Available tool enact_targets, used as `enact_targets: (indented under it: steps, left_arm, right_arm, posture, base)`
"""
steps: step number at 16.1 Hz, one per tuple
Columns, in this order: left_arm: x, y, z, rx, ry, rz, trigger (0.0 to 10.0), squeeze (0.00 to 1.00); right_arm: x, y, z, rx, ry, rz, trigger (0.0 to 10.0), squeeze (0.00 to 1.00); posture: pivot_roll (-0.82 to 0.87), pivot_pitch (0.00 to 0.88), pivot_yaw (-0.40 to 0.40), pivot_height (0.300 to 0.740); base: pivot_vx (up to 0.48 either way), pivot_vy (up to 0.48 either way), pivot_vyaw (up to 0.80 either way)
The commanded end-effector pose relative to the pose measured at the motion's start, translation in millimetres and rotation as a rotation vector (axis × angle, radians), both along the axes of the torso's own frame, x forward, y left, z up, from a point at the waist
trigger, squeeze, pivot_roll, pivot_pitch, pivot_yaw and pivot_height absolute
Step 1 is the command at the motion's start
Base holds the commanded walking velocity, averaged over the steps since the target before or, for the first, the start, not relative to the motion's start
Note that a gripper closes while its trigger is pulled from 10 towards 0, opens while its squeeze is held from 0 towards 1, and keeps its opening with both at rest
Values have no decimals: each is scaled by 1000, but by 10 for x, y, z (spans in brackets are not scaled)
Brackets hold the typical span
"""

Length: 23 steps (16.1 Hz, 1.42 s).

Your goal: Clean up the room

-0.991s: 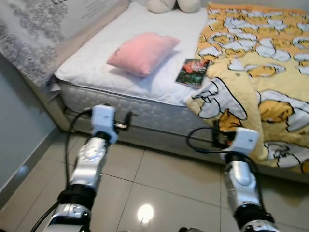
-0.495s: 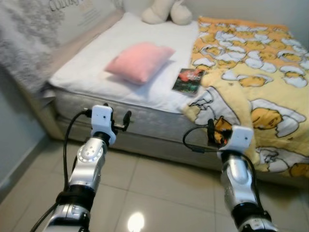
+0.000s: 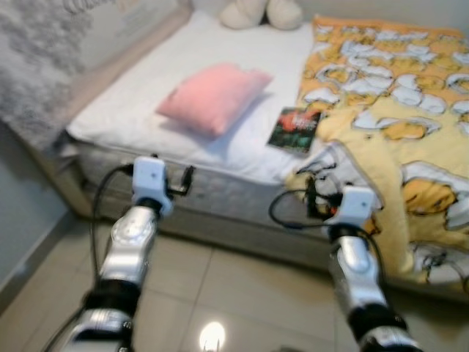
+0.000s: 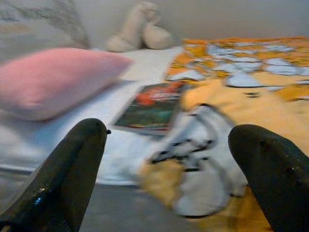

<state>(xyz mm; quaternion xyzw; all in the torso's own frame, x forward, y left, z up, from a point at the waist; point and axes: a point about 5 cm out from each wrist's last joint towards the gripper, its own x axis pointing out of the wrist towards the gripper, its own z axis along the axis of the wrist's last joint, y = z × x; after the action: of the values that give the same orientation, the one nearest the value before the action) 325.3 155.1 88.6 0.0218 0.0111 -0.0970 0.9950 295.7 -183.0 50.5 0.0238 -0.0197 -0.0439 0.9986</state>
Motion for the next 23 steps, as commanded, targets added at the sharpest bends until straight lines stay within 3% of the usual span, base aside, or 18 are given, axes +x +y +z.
enact_targets:
  steps: [1, 9, 21, 23]
  left_arm:
    - [31, 102, 72, 15, -24, 28, 10000, 0]
    - [63, 95, 87, 3, -24, 29, 10000, 0]
    - [108, 28, 113, 23, -29, -10, 10000, 0]
    - [117, 27, 107, 68, -32, -3, 10000, 0]
  right_arm:
    - [37, 43, 38, 13, -12, 9, 10000, 0]
    - [54, 37, 58, 11, -17, 7, 10000, 0]
    - [44, 32, 50, 6, -12, 0, 10000, 0]
    - [51, 46, 35, 11, 2, 4, 10000, 0]
  posture:
    - [56, 0, 6, 740]
    - [48, 0, 9, 740]
    - [41, 0, 16, 740]
    - [43, 0, 14, 740]
  base:
    - [454, 0, 0]
    - [429, 49, 0]
    - [0, 474, 0]
    - [0, 0, -800]
